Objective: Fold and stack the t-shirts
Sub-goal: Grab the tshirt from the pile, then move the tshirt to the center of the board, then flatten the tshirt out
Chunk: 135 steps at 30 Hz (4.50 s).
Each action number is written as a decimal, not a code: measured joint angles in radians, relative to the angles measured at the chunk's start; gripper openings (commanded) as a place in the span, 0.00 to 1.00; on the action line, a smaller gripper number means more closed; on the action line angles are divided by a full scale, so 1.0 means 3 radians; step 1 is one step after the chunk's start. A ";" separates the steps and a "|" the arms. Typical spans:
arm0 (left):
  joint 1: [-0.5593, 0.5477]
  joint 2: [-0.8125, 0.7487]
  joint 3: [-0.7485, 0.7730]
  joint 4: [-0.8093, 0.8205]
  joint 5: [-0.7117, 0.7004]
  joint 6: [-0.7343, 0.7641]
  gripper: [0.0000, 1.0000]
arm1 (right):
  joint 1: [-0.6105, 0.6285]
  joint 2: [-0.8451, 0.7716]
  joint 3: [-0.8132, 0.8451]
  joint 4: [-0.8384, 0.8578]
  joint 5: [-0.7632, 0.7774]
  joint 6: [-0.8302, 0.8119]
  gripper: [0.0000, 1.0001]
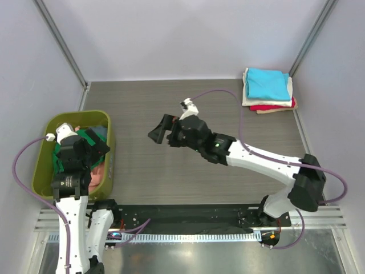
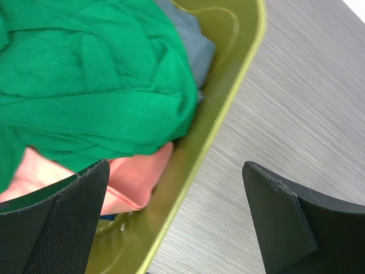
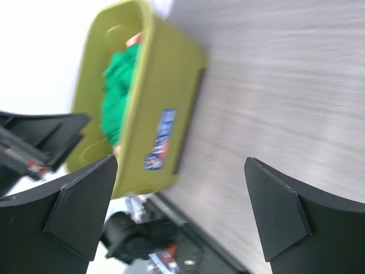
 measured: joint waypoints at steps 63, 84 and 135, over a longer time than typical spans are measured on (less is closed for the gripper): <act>-0.1372 0.1602 0.1306 0.0183 0.1094 -0.0398 1.00 | -0.1176 -0.2076 -0.0404 -0.1411 0.0889 -0.1108 1.00; -0.2221 0.1962 0.0098 0.0814 0.0895 -0.0598 0.88 | -0.2084 -0.1062 -0.1301 -0.1399 0.0078 -0.0904 1.00; -0.1114 0.0891 0.0184 0.0053 -0.0114 0.0080 1.00 | -0.0570 0.0612 -0.0688 -0.1629 0.0389 -0.0645 0.01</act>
